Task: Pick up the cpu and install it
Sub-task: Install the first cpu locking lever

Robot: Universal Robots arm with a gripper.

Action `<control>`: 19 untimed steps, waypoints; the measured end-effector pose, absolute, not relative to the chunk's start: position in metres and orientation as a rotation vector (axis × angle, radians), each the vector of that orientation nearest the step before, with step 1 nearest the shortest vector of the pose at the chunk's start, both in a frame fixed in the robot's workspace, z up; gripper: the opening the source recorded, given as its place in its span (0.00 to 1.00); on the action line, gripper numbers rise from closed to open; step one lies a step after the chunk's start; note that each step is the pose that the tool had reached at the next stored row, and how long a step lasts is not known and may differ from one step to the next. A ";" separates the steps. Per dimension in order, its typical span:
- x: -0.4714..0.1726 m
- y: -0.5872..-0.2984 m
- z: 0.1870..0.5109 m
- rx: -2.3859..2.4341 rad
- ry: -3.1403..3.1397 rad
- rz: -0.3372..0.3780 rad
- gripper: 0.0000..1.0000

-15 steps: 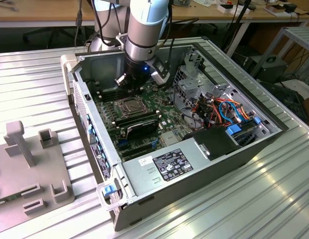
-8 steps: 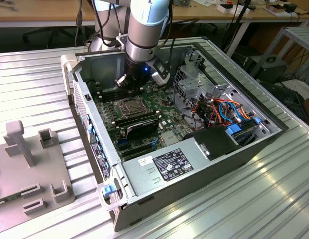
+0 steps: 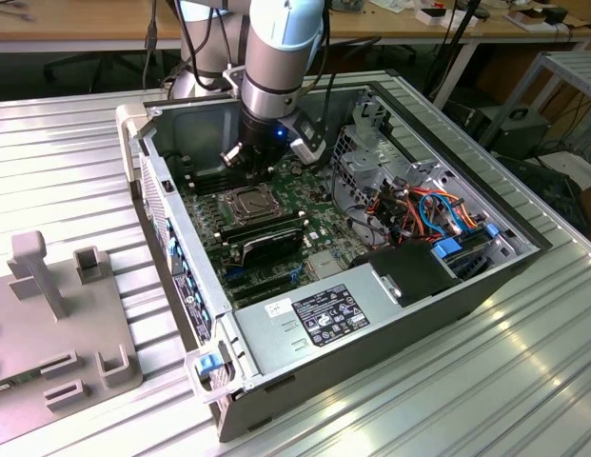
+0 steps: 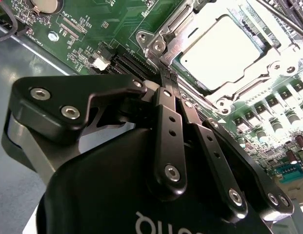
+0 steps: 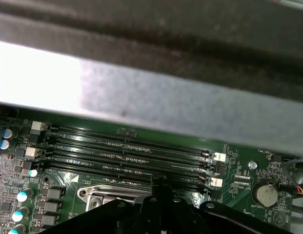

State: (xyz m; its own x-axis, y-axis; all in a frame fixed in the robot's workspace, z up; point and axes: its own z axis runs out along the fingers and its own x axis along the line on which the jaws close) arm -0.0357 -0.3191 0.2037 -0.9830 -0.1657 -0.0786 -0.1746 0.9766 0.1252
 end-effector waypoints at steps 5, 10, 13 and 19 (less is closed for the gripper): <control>-0.036 -0.319 0.203 -0.263 3.056 0.202 0.11; -0.036 -0.319 0.202 -0.263 3.056 0.201 0.11; -0.036 -0.319 0.202 -0.263 3.056 0.201 0.11; -0.036 -0.319 0.200 -0.264 3.056 0.201 0.11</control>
State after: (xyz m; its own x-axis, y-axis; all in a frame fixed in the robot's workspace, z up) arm -0.0357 -0.3194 0.1996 -0.9830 -0.1658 -0.0785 -0.1747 0.9767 0.1243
